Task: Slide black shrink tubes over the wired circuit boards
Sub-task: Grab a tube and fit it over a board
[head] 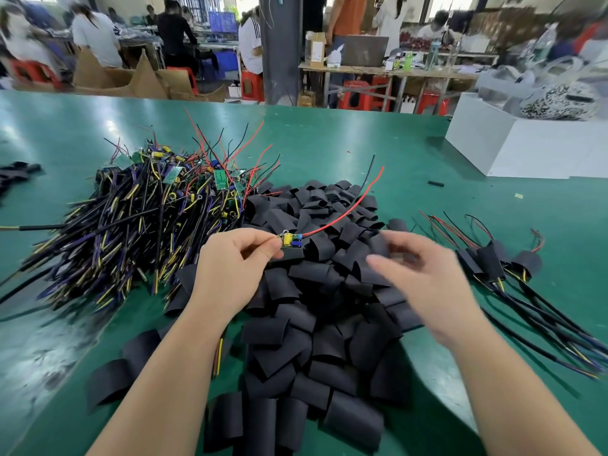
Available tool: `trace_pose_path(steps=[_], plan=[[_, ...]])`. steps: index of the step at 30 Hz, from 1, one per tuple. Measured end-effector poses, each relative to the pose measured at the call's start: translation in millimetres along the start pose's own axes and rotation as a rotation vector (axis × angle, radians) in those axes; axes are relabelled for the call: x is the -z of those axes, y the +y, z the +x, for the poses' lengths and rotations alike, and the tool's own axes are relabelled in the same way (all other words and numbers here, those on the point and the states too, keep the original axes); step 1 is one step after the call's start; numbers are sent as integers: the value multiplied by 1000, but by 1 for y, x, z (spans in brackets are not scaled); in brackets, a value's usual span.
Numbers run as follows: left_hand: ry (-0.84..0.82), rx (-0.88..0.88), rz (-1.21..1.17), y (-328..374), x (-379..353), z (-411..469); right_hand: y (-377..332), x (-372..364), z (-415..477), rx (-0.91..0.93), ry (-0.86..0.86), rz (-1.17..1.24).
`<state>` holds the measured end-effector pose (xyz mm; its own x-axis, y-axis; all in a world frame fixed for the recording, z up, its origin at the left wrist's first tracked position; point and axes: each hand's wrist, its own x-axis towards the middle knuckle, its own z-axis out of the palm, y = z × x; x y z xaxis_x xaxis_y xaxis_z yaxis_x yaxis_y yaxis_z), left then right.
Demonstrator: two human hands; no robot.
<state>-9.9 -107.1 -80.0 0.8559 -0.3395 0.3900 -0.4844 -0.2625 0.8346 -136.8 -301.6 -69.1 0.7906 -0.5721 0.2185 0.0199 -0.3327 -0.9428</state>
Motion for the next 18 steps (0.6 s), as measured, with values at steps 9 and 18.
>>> trace_pose_path(steps=[9,18], plan=[[-253,-22,-140,7,3,-4,-3,29,10,-180,27,1097],[-406,-38,-96,7,0,-7,-12,25,6,-118,-24,1242]])
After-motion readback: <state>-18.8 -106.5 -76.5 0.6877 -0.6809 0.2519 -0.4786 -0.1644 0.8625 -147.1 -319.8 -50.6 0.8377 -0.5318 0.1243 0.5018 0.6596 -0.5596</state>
